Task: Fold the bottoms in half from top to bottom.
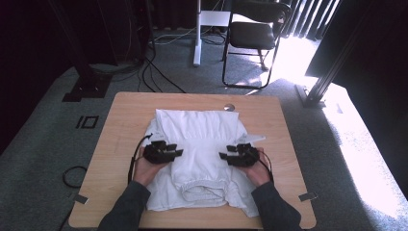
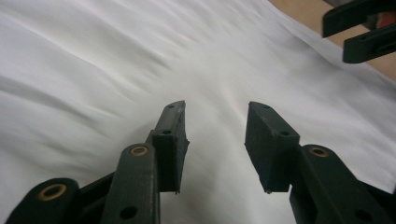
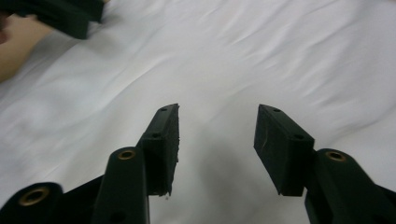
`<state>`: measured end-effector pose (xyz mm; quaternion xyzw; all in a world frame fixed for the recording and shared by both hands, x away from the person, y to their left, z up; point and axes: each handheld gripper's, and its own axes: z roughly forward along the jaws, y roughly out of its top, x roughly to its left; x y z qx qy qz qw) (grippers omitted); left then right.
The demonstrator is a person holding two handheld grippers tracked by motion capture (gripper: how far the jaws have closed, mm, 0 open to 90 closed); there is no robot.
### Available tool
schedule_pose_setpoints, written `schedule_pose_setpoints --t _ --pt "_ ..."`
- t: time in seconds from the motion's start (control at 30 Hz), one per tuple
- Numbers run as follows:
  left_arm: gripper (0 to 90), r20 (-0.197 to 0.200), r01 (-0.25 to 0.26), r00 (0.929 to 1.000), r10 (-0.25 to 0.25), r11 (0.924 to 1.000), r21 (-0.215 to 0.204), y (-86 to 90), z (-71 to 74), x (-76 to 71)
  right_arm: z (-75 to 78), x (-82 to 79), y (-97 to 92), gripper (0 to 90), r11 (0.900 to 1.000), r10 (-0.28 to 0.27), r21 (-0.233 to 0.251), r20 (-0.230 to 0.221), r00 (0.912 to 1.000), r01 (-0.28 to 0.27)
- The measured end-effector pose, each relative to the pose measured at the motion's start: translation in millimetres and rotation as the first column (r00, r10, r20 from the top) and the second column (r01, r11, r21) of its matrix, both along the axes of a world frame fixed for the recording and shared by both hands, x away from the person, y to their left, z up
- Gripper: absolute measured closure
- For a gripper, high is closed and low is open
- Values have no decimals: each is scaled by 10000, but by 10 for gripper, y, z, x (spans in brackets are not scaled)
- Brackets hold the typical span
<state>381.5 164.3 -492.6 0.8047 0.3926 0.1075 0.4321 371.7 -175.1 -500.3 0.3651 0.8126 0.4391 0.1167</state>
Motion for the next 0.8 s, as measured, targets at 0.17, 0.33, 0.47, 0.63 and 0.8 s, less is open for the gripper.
schedule_pose_setpoints --t 0.17,0.33,0.47,0.63,0.8 --pt "543 10 -935 9956 935 9953 242 91 -47 475 23 676 22 482 9942 -1078 77 52 9942 1077" --pt "547 -300 -1379 9898 1396 9890 527 64 -248 723 -164 960 146 485 9901 -1398 -164 -481 9890 1391" --pt "549 -669 -1370 9879 1398 9896 445 82 -429 771 -417 1064 220 488 9813 -1801 -847 -899 9795 1727" --pt "561 -778 -1261 9894 1227 9912 -400 218 -580 724 -517 947 181 489 9793 -1966 -627 -719 9779 1923" --pt "565 -664 -1139 9916 1106 9924 -466 240 -598 563 -530 824 148 489 9822 -1834 -535 -691 9806 1799"
